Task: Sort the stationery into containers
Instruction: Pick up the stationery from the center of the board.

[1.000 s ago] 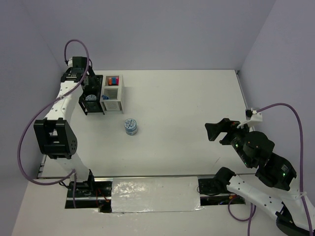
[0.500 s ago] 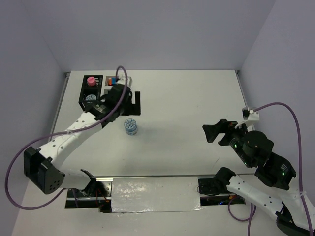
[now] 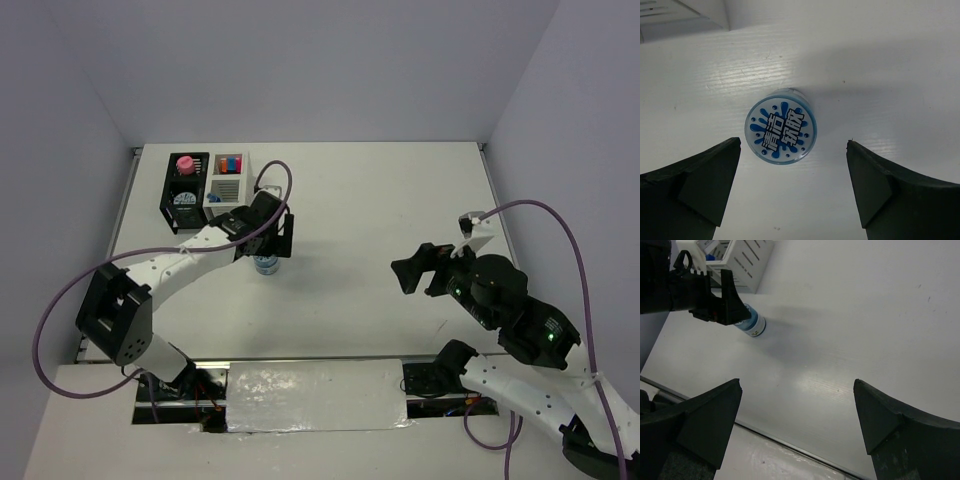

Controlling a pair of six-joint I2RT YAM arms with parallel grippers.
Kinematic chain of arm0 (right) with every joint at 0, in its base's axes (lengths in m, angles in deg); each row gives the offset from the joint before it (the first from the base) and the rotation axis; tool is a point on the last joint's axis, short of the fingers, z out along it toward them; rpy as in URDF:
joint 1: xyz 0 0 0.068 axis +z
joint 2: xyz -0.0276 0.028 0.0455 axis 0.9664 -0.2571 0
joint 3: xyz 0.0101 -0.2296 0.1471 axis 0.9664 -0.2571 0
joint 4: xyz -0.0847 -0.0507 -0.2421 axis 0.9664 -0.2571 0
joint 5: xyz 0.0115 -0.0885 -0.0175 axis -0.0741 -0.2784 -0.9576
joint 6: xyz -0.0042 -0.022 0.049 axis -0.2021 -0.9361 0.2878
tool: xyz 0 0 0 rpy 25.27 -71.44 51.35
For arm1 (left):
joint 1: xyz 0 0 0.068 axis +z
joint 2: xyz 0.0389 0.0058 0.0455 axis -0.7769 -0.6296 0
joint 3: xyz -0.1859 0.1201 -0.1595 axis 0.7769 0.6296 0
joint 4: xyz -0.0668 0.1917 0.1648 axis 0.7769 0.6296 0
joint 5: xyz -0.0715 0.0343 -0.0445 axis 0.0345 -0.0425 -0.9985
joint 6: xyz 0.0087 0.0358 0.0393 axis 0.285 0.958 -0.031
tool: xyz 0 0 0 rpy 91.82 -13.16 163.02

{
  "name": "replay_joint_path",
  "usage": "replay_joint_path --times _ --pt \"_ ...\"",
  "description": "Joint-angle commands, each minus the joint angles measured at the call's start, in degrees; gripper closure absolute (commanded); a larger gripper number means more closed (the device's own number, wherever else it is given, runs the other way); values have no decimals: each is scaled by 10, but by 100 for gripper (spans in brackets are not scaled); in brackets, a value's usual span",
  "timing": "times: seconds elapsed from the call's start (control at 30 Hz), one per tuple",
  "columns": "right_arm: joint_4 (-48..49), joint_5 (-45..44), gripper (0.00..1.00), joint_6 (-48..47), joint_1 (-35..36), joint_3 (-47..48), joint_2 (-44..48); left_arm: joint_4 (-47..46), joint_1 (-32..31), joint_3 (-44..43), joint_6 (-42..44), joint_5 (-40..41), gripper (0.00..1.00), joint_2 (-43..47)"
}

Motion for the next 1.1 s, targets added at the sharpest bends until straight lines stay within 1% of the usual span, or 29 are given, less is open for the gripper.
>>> replay_joint_path --times 0.0,0.13,0.27,0.47,0.57,0.67,0.7,0.77,0.8,0.83,0.87,0.9,1.0,1.07 --pt "31 20 0 -14 0 -3 -6 -16 7 -4 -15 18 1 -25" --pt "29 18 0 -16 0 -4 -3 -23 15 5 -18 10 1 -34" --pt "32 24 0 -16 -1 -4 -4 -21 17 12 -24 21 1 -41" --pt "42 34 0 -17 0 -8 -9 -42 20 34 -24 11 1 -50" --pt "41 33 0 -17 -1 -7 -9 -49 21 36 -22 8 5 -56" --pt "40 32 0 -17 -1 -5 -10 -56 21 36 -21 2 15 -57" --pt "39 31 0 -17 -2 -4 -9 -57 21 34 -21 2 27 -57" --pt "37 30 0 -18 -1 -4 -9 -54 22 32 -21 6 42 -52" --pt "37 29 0 -18 -1 -4 -9 -51 21 30 -21 10 57 -50" --pt "36 29 0 -19 -1 -4 -8 -45 22 24 -24 14 64 -46" --pt "35 28 0 -21 -1 -3 -8 -33 22 21 -24 21 74 -34" --pt "35 27 0 -20 -1 -2 -8 -26 22 18 -24 27 88 -26" --pt "34 25 0 -23 0 -1 -6 19 27 -11 -29 59 96 14" --pt "35 24 0 -23 -1 -1 -5 50 58 -52 -31 65 100 42"
